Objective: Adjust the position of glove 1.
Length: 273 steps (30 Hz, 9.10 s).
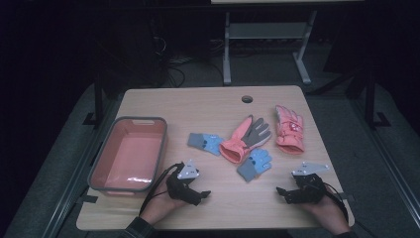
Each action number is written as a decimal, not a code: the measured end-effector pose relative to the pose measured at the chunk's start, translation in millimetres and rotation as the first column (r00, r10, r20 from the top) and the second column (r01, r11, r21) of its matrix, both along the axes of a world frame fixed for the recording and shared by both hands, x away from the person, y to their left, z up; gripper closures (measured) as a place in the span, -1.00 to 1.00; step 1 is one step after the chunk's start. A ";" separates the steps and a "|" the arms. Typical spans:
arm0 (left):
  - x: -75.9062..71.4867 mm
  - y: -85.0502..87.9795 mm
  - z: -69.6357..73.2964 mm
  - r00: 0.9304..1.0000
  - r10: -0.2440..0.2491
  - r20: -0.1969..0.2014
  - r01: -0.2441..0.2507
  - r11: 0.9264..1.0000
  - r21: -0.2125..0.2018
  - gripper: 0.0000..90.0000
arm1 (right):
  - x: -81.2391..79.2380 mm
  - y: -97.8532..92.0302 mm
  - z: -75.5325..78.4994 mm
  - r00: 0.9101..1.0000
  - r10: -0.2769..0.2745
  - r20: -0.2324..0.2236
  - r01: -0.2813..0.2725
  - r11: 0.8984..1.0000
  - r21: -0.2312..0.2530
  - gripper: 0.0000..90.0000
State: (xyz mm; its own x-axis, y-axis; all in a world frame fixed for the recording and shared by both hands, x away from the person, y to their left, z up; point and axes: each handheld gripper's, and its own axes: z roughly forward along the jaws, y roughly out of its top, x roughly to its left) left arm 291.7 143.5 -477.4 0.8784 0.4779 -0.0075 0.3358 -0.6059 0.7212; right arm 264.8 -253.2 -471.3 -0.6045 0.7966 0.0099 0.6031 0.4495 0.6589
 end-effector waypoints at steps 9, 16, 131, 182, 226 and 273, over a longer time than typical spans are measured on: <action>-0.3 -0.1 -0.5 1.000 0.001 0.001 -0.001 1.000 -0.008 -0.72 | 7.5 7.8 18.2 0.999 0.031 -0.036 -0.029 0.999 0.040 0.13; -0.7 -0.1 -0.4 1.000 -0.001 0.000 0.001 1.000 -0.007 -0.72 | 16.7 21.8 30.9 0.998 0.061 -0.021 -0.059 0.994 0.088 0.81; 82.6 -35.4 31.7 0.972 0.236 0.010 -0.236 0.972 -0.013 0.99 | 20.5 21.1 -11.2 0.996 0.081 0.034 -0.083 0.995 0.060 -0.94; 108.0 -24.8 18.2 0.938 0.343 -0.037 -0.339 0.937 0.087 0.99 | 21.0 21.1 -11.3 0.996 0.086 0.038 -0.088 0.994 0.058 -0.94; 30.8 -18.4 33.4 0.972 0.203 -0.115 -0.205 0.979 0.001 0.70 | 21.0 21.0 -11.3 0.995 0.088 0.039 -0.090 0.994 0.058 -0.94; 33.8 -9.2 33.9 0.964 0.228 -0.136 -0.240 0.967 -0.081 0.96 | 8.8 105.8 6.1 0.934 0.355 -0.052 -0.348 0.931 0.109 1.00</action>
State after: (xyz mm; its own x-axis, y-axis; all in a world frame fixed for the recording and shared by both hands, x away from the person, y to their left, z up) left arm 325.5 134.3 -443.5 0.7314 0.6613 -0.1661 0.5509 -0.4296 0.7155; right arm 273.6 -147.3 -465.2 -0.8404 0.5267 0.1280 0.4640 0.5770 0.6721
